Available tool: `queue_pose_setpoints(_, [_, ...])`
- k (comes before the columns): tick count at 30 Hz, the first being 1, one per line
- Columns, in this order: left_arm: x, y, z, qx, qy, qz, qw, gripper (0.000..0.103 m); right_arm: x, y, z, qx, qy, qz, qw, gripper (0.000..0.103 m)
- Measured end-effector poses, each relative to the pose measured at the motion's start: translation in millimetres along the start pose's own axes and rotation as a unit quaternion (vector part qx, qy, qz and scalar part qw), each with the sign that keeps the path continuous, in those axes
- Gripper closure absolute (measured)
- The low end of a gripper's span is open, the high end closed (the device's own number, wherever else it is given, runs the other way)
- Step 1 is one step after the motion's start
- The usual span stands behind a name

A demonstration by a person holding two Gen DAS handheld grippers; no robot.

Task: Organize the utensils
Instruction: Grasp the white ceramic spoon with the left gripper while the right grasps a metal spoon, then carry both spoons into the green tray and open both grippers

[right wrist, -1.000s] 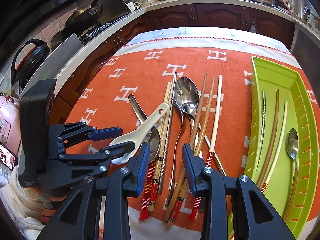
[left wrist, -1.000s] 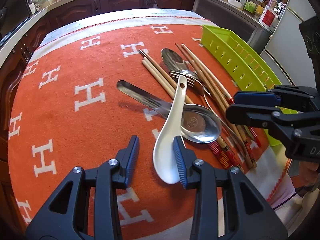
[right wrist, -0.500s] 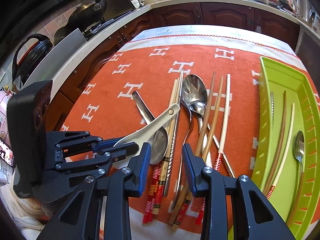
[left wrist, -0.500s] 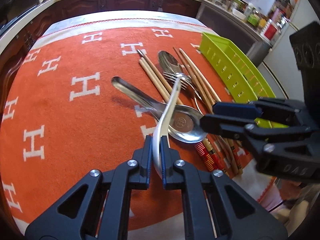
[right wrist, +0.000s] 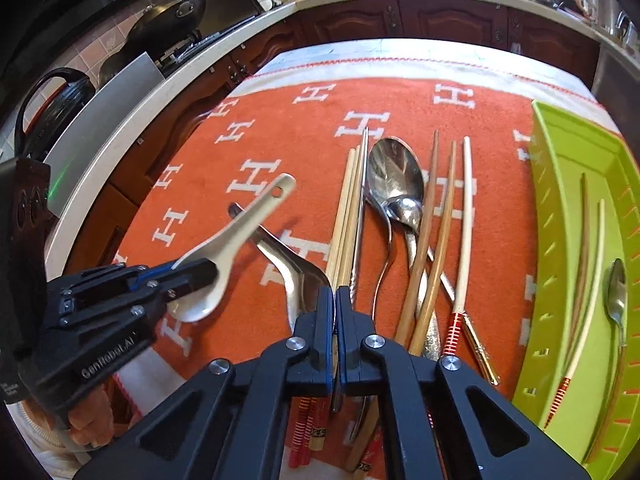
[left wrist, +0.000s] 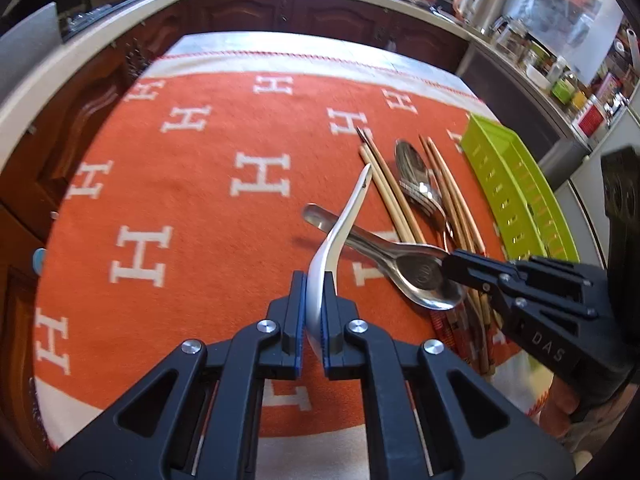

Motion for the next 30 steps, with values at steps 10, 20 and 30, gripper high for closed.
queue_pose_setpoints(10, [21,46,-22,0.049,0.008,-0.023,0.9985,0.099,34,44,4,0.046,-0.077,0.0,0.996,0.101])
queue_pose_setpoints(20, [113,57,-57,0.058,-0.047,0.002,0.9972,0.099,123,118,18,0.12,-0.185,0.031,0.975,0.101])
queue_pose_setpoints(30, [216,9,-82,0.017,-0.093,0.024,0.9952,0.099,219,139,42,0.123,-0.272,0.074,0.952,0.101])
Point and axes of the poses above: each gripper's, at about its wrist camera, not at the fingertips, and y roughly against the way its jaws point, x to its right, z to its underside, the point moved 7 cm from there along -y, roughly the way its jaws point, and after that the axes turned 11 degrees about -x, right-handed, at the moved point
